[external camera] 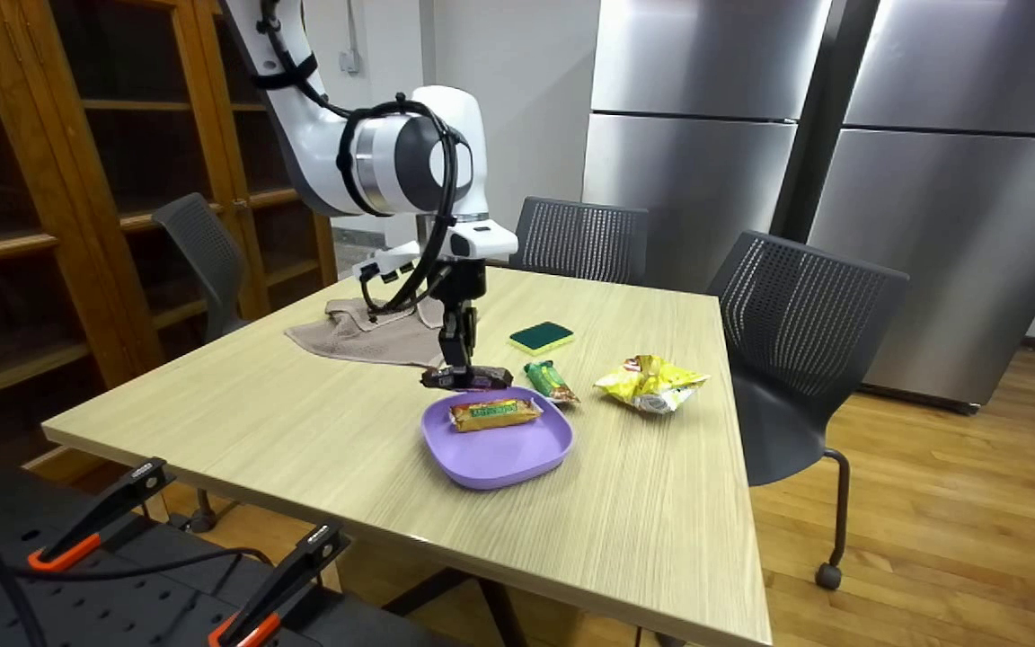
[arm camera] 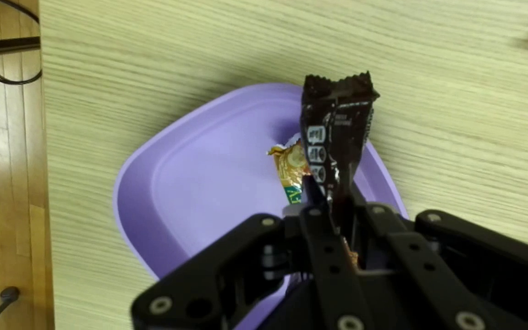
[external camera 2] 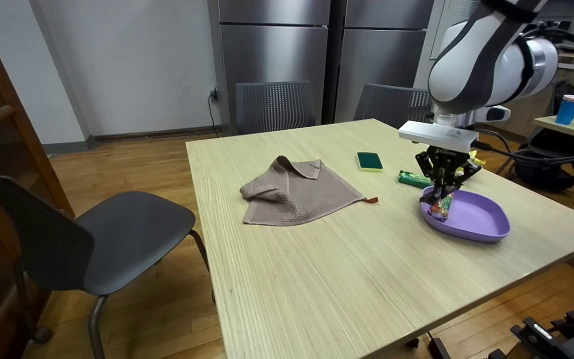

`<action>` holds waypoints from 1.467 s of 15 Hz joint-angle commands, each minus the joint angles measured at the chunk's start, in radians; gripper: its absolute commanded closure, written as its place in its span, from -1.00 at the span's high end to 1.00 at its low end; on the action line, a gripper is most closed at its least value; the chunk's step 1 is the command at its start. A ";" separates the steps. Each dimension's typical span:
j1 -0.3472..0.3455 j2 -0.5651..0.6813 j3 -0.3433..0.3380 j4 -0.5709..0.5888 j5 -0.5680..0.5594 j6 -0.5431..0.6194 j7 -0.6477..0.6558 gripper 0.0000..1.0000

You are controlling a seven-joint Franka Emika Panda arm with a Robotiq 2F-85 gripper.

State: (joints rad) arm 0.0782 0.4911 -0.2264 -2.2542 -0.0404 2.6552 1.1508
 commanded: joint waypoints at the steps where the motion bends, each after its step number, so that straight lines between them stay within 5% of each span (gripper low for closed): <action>1: -0.004 0.054 -0.016 0.088 -0.021 -0.076 -0.054 -0.94; 22: -0.044 0.129 -0.045 0.137 -0.016 -0.089 -0.306 -0.94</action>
State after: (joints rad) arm 0.0596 0.6036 -0.2859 -2.1458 -0.0631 2.5947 0.9030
